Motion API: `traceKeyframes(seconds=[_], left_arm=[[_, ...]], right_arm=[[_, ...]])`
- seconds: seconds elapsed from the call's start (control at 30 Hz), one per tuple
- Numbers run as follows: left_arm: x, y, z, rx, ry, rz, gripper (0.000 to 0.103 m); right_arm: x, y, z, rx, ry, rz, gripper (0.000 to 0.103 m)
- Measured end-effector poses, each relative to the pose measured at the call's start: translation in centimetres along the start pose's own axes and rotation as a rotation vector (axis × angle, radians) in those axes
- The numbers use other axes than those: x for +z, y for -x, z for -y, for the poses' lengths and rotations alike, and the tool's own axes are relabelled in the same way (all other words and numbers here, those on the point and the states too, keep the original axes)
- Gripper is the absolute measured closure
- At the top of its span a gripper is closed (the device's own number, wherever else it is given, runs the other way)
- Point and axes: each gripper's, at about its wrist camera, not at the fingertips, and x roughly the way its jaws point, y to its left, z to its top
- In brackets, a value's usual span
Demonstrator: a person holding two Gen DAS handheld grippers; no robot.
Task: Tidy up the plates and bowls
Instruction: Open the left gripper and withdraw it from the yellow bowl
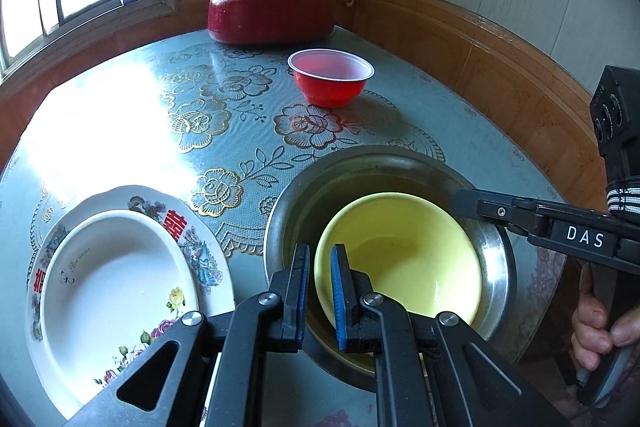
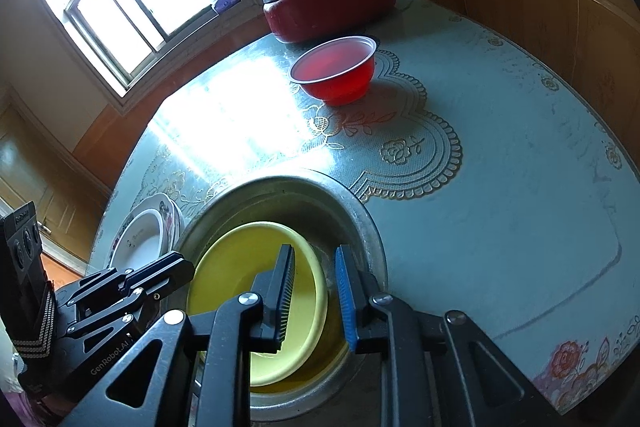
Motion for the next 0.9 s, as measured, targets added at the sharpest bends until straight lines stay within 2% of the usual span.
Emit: traceKeyframes(seconds=[0.6,0.9], left_arm=[[2.1,-0.7,0.4,0.022,0.001,0.032,0.092],[3.6,-2.4,1.5,0.008,0.000,0.008,0.091]], right_arm=[[3.1,-0.1,2.1,0.039,-0.031,-0.001,0.083],[4.6,-0.5,4.3,0.053,-0.052,-0.015,0.080]])
